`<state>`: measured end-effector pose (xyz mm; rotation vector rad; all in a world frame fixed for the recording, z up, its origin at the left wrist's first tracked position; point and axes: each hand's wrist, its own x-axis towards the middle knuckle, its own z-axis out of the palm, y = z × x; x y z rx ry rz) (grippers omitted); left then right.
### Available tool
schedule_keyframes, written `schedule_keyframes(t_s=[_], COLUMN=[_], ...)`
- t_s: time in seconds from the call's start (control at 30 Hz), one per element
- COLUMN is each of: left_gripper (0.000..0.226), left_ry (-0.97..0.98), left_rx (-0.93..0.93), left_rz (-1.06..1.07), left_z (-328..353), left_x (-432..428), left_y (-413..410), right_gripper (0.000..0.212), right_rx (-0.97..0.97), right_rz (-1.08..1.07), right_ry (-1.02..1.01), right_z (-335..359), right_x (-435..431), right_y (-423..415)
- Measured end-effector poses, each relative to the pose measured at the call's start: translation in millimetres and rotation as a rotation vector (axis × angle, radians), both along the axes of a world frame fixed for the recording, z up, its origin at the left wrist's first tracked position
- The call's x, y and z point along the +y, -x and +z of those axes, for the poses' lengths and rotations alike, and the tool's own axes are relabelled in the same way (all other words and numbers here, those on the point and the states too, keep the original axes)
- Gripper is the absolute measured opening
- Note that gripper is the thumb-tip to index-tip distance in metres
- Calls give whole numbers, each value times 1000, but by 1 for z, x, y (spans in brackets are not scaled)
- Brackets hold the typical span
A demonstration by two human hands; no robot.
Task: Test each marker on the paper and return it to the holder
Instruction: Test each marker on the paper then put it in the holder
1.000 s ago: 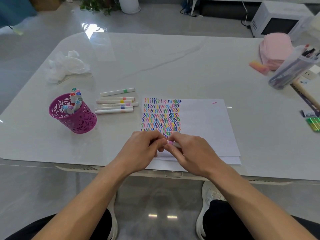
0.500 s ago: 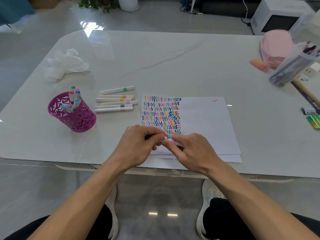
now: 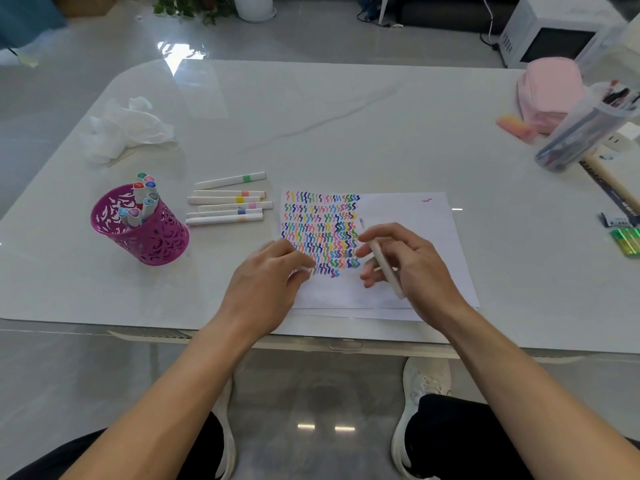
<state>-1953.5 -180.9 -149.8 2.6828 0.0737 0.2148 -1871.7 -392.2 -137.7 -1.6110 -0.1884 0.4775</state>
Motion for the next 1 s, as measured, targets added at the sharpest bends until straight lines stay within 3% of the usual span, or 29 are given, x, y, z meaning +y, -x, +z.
schedule_keyframes(t_s=[0.1,0.23,0.33,0.47,1.0], left_gripper=[20,24,22,23,21], left_ry=[-46,-47,-47,-39,-35], left_rx=[25,80,93,93,98], left_rz=[-6,4,12,18,52], left_z=[-4,-8,-10,-11,-11], left_x=[1,0,0,0,0], left_y=[-1,-1,0,0,0], right_gripper=[29,12,27,11,27], right_rx=[68,-96,-74,-111,-143], right_rz=[25,81,61,46,-78], right_ry=[-93,92,96,88,156], right_z=[-3,-11,-18,-23,-35], right_x=[0,1,4,5,6], right_y=[1,7,9,10,20])
